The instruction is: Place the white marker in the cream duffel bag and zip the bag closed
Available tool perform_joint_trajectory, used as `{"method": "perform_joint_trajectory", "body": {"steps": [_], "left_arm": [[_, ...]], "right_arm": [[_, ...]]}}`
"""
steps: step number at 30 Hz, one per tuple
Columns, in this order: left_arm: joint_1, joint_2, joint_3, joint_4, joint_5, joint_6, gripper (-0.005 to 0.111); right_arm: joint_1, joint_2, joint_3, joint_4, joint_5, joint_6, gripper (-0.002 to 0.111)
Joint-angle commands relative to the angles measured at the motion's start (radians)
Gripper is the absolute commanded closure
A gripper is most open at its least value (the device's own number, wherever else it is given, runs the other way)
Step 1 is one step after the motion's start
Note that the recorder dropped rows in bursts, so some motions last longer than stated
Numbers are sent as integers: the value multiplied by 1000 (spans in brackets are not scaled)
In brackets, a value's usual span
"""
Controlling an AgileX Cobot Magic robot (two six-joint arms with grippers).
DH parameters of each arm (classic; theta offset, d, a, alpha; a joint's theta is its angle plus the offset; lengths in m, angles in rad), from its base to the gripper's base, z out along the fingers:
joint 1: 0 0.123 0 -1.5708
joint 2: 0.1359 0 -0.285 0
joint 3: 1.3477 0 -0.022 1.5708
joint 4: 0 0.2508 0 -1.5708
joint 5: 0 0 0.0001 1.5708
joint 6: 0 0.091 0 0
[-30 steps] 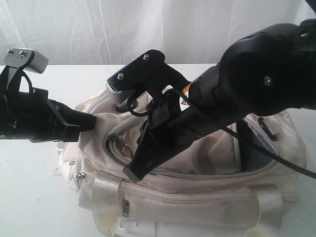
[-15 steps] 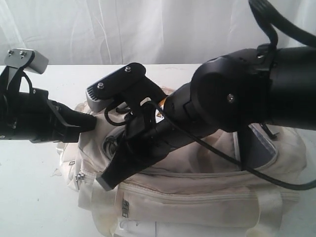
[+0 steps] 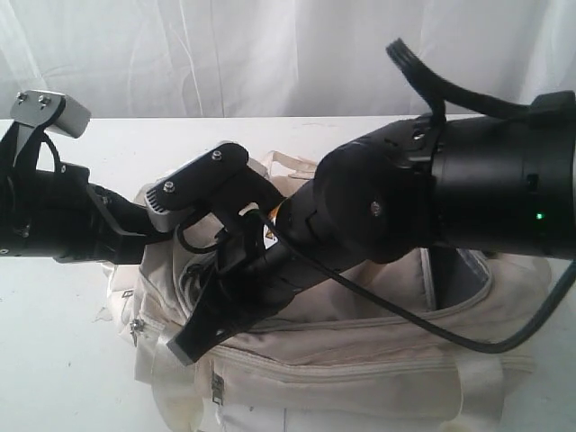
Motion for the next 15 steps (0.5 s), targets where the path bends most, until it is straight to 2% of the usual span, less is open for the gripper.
{"method": "perform_joint_trajectory", "body": {"steps": [1,5,11,15], "left_arm": [[3,-6,-2,-41,2,0,107],[3,-6,-2,-41,2,0,107],[3,-6,-2,-41,2,0,107],[3,-6,-2,-41,2,0,107]], "right_arm": [[10,7,3,-189,22,186,87],[10,7,3,-309,37,291,96],[10,-1,3,-322,18,291,104],[10,-22,3,-325,29,291,106]]}}
